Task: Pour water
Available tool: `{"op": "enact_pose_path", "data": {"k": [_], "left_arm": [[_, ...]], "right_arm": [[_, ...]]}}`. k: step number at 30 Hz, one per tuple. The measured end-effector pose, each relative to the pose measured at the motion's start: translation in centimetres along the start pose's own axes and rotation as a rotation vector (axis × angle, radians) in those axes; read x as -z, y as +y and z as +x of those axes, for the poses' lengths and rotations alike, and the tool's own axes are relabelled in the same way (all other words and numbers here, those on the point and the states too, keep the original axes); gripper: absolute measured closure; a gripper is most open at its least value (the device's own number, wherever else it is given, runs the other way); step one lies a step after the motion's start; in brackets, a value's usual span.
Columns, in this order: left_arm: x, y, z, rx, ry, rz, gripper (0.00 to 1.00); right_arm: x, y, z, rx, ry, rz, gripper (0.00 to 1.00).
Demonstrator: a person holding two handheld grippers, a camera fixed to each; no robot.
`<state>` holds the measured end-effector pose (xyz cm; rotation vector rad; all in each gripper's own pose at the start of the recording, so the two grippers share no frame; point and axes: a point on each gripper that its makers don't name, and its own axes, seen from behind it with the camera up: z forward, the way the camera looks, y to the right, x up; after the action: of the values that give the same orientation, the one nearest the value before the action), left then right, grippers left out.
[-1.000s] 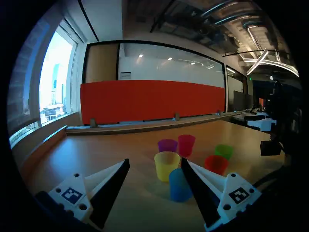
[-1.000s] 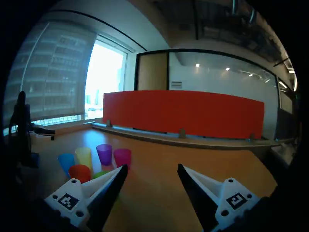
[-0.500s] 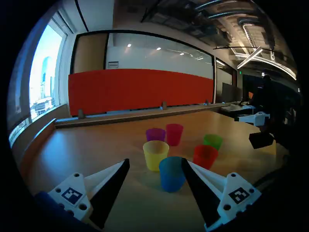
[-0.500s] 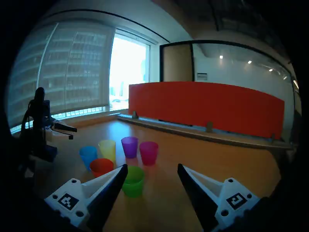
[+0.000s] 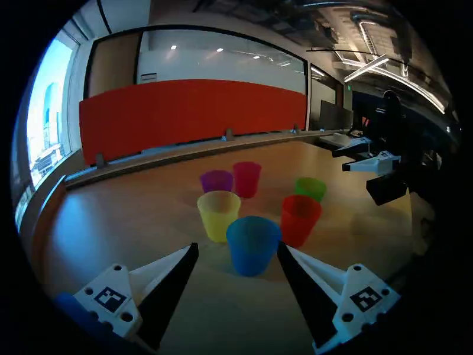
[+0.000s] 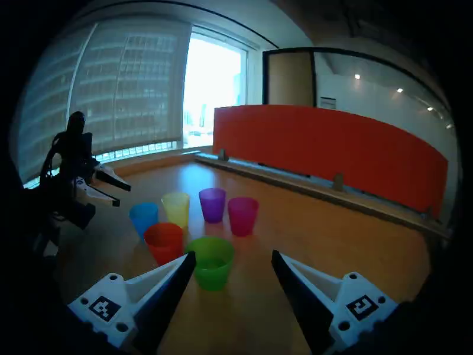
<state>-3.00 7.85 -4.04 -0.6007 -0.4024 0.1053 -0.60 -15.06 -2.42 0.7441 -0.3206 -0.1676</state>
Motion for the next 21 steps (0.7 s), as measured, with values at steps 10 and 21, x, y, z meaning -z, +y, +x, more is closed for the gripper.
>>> {"op": "enact_pose_path", "data": {"k": [10,21], "left_arm": [[-1.6,1.5,-2.0,-0.045,-0.098,-0.083,0.01],[-3.4,2.2,-3.0,-0.080,-0.157,-0.111,0.01]], "right_arm": [[-1.0,-0.6,-1.1,0.013,-0.046,0.037,0.00],[-1.8,-0.6,-1.8,0.025,-0.067,0.048,0.00]]}}
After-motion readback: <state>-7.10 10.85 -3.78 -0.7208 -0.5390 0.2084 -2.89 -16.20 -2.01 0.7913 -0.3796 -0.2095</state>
